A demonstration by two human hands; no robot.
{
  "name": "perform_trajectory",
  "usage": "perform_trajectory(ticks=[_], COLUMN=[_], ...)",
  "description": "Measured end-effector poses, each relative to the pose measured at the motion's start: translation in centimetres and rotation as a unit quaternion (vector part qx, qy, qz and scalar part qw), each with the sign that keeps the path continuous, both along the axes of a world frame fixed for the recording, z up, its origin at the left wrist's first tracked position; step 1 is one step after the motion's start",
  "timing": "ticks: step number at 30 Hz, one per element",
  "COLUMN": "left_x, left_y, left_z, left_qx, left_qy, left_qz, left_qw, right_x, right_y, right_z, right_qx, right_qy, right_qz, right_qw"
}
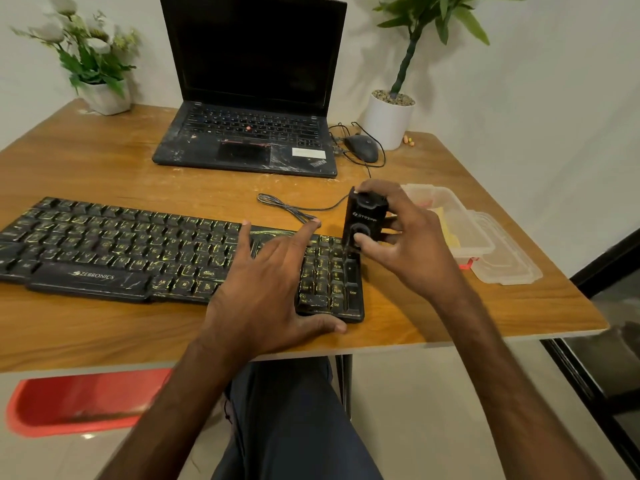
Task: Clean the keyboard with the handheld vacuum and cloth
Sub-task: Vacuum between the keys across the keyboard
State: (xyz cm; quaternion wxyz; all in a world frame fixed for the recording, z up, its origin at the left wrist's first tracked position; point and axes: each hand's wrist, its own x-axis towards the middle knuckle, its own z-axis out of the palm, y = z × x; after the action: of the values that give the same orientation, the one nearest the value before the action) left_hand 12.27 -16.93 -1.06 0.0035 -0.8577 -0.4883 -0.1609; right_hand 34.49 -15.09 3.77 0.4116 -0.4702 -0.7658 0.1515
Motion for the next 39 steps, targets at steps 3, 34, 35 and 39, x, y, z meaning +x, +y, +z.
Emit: perform_trajectory(ticks=[3, 34, 35, 39], left_x=[0.0, 0.1, 0.1, 0.1], left_y=[0.0, 0.0, 0.0, 0.0], left_z=[0.0, -0.2, -0.2, -0.2], left_qx=[0.001, 0.007, 0.004, -0.001], left_qy=[0.004, 0.004, 0.005, 0.007], left_qz=[0.001, 0.003, 0.003, 0.003], left_qw=[1.000, 1.000, 1.000, 1.000], right_x=[0.1, 0.3, 0.4, 0.6], right_y=[0.3, -4.5, -4.3, -4.5], right_z=[0.0, -0.7, -0.6, -0.8], right_qx=[0.032, -0.026, -0.003, -0.043], right_qy=[-0.017, 0.057, 0.036, 0.113], right_qz=[-0.041, 0.039, 0.015, 0.052], right_qw=[0.999, 0.997, 0.999, 0.991])
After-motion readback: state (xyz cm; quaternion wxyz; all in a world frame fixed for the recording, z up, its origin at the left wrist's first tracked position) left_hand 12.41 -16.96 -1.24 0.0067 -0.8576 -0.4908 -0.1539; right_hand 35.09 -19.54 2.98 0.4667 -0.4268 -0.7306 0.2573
